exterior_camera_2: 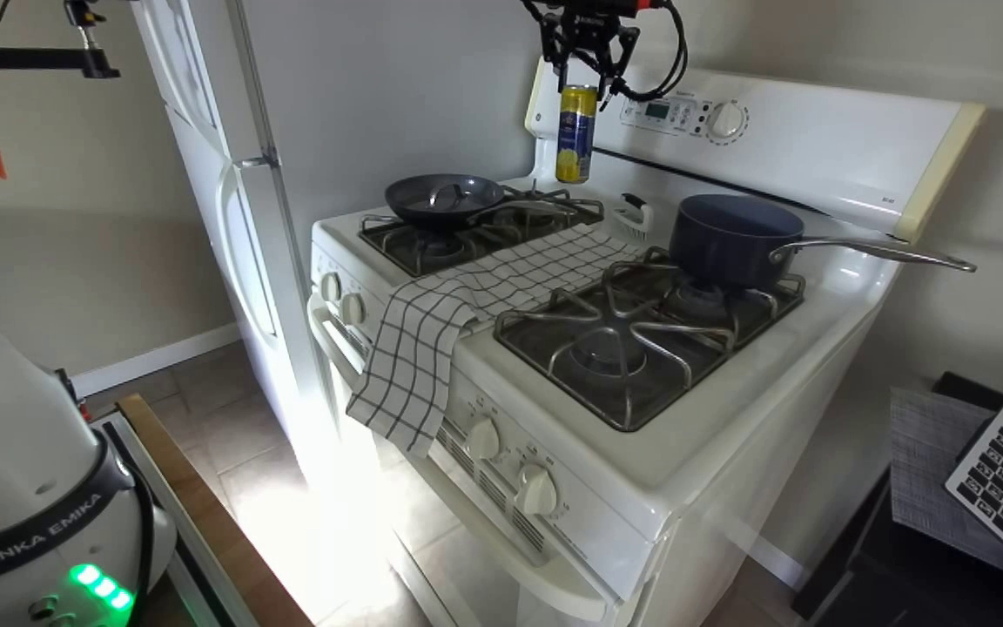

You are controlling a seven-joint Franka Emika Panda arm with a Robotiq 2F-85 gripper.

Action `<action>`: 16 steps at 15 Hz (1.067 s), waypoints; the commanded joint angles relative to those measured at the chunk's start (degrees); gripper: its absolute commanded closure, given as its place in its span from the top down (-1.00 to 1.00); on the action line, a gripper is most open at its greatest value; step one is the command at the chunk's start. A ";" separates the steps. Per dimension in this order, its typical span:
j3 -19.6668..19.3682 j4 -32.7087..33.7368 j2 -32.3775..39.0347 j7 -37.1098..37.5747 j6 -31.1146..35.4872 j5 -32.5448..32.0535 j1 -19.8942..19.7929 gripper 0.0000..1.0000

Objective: Put the yellow can on the white and black towel.

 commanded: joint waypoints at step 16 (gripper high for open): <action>-4.43 -24.50 -9.74 14.64 22.41 -1.29 4.04 -0.25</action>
